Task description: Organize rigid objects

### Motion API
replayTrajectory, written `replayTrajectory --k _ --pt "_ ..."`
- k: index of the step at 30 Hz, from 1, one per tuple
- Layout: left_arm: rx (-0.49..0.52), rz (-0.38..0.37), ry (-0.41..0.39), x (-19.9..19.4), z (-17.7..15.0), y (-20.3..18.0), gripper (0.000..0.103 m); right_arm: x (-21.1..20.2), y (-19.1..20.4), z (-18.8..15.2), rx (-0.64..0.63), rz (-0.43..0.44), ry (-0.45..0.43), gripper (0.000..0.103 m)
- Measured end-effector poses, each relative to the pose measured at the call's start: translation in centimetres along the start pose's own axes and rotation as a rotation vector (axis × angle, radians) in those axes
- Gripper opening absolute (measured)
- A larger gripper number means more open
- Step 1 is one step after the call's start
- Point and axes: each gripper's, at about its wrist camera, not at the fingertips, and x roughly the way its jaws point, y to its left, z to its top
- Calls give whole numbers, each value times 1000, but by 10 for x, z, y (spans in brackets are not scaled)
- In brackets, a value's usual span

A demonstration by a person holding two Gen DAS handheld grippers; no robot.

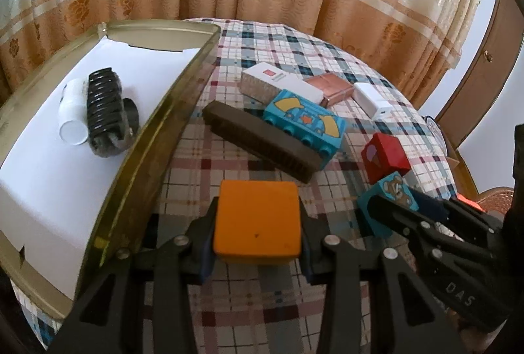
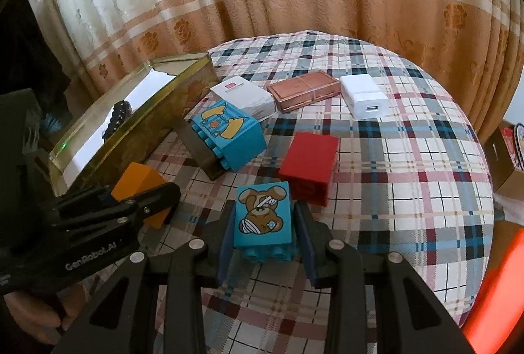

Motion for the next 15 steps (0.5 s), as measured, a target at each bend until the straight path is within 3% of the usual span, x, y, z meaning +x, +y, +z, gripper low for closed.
replayTrajectory --k 3,8,15 --pt "1 -11 -6 -4 -1 1 39 -1 0 -1 18 16 4 37" --pt "11 -20 -23 -8 -3 1 39 -14 -6 -1 82 125 -26 37" --pt "15 -57 -90 -29 0 0 39 -32 1 5 80 143 -92 37"
